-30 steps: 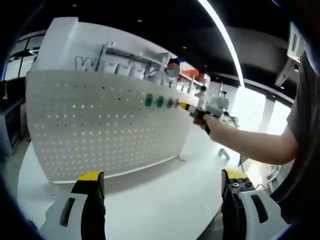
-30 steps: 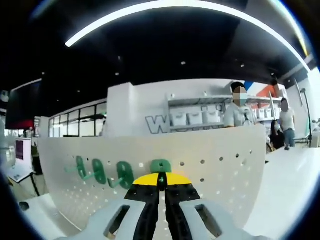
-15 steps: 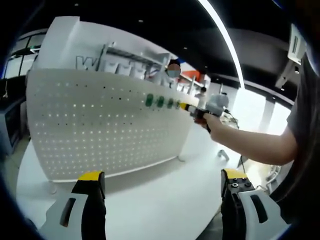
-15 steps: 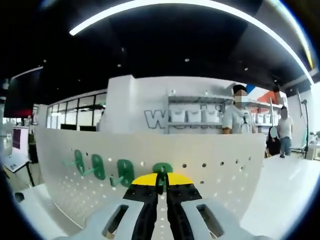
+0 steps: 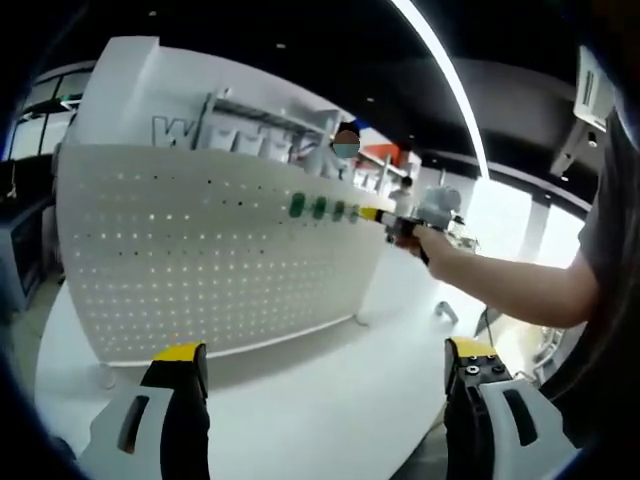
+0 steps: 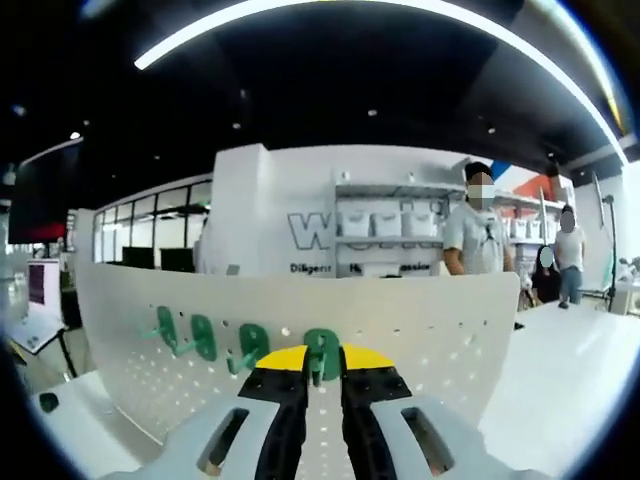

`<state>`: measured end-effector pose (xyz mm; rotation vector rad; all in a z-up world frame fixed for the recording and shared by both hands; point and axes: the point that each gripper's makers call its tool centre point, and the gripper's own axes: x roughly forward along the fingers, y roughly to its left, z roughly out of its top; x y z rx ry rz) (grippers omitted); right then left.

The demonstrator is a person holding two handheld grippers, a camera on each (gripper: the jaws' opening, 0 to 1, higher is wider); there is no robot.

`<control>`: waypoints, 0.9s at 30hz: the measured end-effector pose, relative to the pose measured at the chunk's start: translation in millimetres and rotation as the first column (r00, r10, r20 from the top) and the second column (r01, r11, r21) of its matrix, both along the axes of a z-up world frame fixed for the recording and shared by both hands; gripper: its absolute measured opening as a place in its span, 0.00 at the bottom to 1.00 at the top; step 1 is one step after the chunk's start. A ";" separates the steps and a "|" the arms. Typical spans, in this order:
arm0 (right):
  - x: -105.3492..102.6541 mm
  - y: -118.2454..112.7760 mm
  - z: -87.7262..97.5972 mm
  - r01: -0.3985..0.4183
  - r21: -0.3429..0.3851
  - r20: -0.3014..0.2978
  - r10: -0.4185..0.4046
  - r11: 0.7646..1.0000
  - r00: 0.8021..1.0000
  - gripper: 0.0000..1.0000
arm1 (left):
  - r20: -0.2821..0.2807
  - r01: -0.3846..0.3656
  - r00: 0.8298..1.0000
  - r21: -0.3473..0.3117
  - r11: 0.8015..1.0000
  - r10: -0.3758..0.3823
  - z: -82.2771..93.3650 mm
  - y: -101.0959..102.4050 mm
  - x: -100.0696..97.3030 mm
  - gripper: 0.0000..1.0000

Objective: Insert the hook assembly into the mounting plate slot until the hook locks in place.

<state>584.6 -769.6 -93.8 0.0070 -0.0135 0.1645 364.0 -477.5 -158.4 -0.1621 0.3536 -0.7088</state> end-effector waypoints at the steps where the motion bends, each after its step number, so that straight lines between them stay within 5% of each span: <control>1: -2.9 -1.0 -1.1 0.002 0.002 -0.005 -0.002 1.000 1.000 0.12 | 0.000 -0.001 1.000 0.001 1.000 0.001 -0.1 0.5 -1.0 1.00; 14: -56.6 8.0 -14.5 -0.028 0.078 -0.076 0.034 0.997 0.997 0.28 | 0.011 -0.033 0.999 0.017 0.999 0.032 3.5 12.1 -14.1 1.00; 18: -83.6 25.4 -26.4 -0.064 0.060 -0.105 0.070 0.996 0.992 0.32 | 0.008 -0.041 0.999 0.011 0.999 0.041 2.7 15.0 -18.4 1.00; 21: -101.9 47.6 -40.8 -0.131 0.128 -0.159 0.150 0.983 0.976 0.39 | 0.005 -0.044 0.999 0.011 0.999 0.044 1.6 16.6 -20.7 1.00; 27: -135.2 74.2 -60.0 -0.198 0.091 -0.204 0.213 0.976 0.956 0.40 | 0.006 -0.049 0.999 0.019 0.999 0.049 1.3 20.1 -25.1 1.00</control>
